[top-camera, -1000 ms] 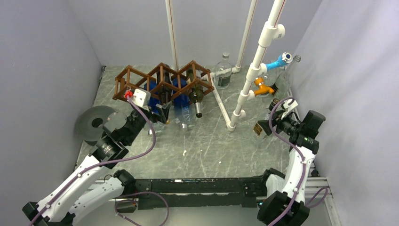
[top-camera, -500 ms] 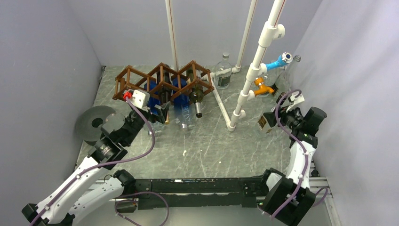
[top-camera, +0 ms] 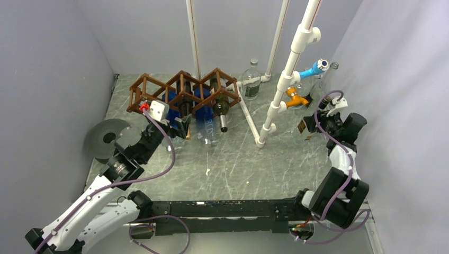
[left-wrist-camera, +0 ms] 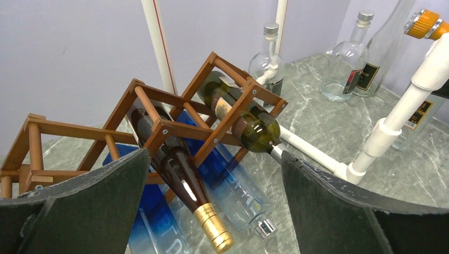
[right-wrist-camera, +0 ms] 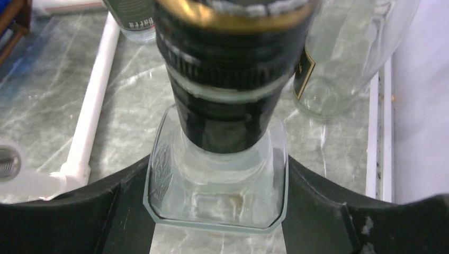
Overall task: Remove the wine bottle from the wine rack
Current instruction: Place the wine bottle at the center of the board.
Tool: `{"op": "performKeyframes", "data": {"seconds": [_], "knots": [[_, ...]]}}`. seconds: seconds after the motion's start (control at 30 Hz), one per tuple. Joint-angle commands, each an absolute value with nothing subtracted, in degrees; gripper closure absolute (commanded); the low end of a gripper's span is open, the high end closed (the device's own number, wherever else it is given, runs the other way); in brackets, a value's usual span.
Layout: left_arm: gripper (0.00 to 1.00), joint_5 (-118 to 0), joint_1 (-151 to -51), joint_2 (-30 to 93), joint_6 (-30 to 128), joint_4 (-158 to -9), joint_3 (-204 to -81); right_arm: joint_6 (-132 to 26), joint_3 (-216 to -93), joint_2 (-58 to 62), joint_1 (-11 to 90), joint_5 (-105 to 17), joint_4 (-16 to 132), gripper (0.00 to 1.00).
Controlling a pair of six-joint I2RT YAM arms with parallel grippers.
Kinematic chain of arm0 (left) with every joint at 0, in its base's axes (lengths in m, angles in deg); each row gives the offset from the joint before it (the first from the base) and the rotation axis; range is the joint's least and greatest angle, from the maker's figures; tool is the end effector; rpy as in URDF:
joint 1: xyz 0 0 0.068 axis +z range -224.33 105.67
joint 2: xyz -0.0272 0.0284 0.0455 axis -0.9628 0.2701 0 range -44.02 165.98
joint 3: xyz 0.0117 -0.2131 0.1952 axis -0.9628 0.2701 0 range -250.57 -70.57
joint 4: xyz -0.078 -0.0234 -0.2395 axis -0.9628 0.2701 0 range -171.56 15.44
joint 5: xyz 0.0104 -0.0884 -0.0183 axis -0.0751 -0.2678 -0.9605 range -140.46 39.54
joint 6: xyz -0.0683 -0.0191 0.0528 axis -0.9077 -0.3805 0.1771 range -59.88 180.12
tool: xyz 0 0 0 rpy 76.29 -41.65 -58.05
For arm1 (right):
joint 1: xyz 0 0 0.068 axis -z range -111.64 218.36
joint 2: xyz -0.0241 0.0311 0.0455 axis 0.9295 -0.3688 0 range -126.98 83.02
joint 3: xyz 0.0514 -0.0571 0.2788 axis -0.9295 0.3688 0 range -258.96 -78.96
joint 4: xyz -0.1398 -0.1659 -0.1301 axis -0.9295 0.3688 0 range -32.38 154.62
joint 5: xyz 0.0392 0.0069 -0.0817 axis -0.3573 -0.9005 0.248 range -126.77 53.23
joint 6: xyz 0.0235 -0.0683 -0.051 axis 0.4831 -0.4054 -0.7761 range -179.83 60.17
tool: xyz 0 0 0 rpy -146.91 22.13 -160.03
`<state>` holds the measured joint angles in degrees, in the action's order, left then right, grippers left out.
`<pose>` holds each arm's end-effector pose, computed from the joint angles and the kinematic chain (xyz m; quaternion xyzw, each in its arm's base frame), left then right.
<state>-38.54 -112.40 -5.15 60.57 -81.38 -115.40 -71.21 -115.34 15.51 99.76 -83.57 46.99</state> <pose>0.1515 -0.0982 0.3892 0.1473 0.6550 -0.1720 0.7209 0.2562 -0.0894 0.2578 -0.0919 0.7819 0.1131 0.6061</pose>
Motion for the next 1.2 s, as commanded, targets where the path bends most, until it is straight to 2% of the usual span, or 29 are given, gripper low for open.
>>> {"op": "performKeyframes", "data": {"seconds": [0.0, 0.47, 0.7, 0.97, 1.1, 1.17], "knots": [[0.0, -38.16, -111.88, -4.97, 61.27, -84.26, -115.34, -70.04, -121.67, 12.76, 97.37, -81.19, 32.55, 1.0], [0.0, -38.37, -111.01, -4.74, 61.23, -84.36, -115.28, -68.34, -132.76, -1.18, 93.59, -75.11, 26.73, 1.0], [0.0, -38.6, -110.69, -4.43, 61.09, -84.41, -115.22, -69.51, -136.43, -4.83, 92.22, -74.31, 27.8, 1.0], [0.0, -38.86, -110.63, -4.12, 61.1, -84.45, -115.17, -70.82, -137.55, -6.85, 90.15, -74.39, 29.29, 0.95], [0.0, -38.94, -110.63, -4.12, 61.09, -84.39, -115.14, -71.17, -138.42, -7.94, 89.57, -73.89, 30.49, 0.84], [0.0, -38.91, -110.57, -4.2, 61.09, -84.49, -115.13, -71.02, -138.94, -8.37, 89.52, -73.83, 31.47, 0.73]]}}
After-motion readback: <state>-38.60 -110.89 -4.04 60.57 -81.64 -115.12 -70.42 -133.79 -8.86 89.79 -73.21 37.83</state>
